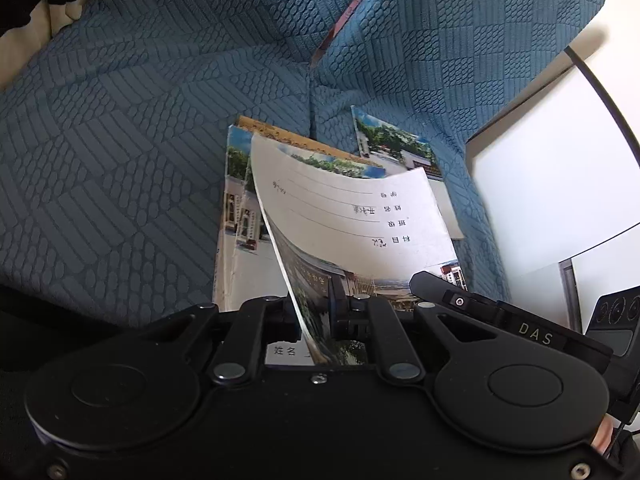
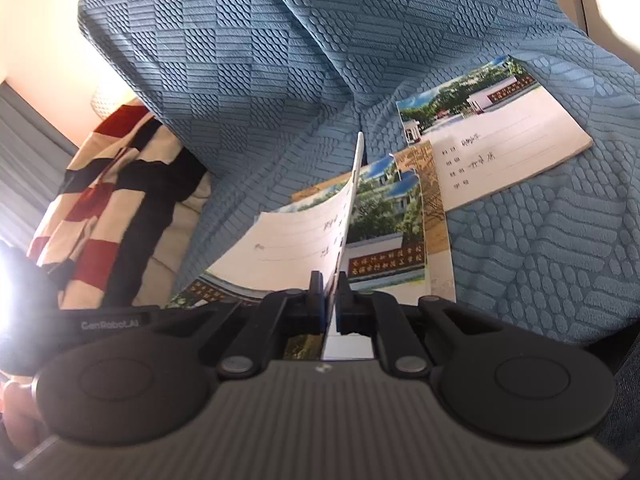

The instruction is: Organize objects

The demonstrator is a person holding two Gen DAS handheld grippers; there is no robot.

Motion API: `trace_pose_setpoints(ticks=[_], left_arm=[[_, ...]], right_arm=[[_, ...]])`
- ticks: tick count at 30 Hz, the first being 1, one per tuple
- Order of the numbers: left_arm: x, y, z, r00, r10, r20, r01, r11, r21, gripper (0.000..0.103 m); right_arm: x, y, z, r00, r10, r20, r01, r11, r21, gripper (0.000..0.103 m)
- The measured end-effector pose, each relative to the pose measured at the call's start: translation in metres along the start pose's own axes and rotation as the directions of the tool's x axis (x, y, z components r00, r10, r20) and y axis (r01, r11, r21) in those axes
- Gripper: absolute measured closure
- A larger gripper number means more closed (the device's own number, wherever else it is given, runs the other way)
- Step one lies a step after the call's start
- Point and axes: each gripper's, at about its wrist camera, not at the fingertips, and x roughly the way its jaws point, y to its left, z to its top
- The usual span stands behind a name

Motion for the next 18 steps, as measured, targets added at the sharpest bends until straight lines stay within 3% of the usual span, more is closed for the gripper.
trace_pose_setpoints(ticks=[4,6,8,11,18], left_arm=[[0.001,0.003,-0.003,1.0,0.02,-0.008,-0.02,1.0,-0.007,0.084],[-0.001,0.005,-0.003,0.999,0.032,-0.003,-0.032,0.999,-0.01,0.079],[-0.006,0.006,-0.002,0.998,0.053,0.018,-0.053,0.999,-0.014,0.075],[-0.017,0.008,-0.002,0.995,0.089,0.048,-0.088,0.996,-0.007,0.07],[-0.043,-0.011,0.003,0.982,0.127,0.141,-0.13,0.991,0.015,0.065]], right_arm=[[0.002,0.0,-0.001,1.0,-0.027,-0.007,0.027,1.0,-0.008,0.091],[0.002,0.001,0.0,0.998,-0.066,-0.015,0.066,0.998,-0.013,0.085],[0.002,0.0,0.001,0.995,-0.101,-0.024,0.101,0.995,-0.019,0.064],[-0.006,-0.001,0.001,0.992,-0.125,-0.004,0.125,0.992,-0.026,0.054],[-0.031,0.0,0.008,0.978,-0.198,0.068,0.204,0.974,-0.094,0.054]])
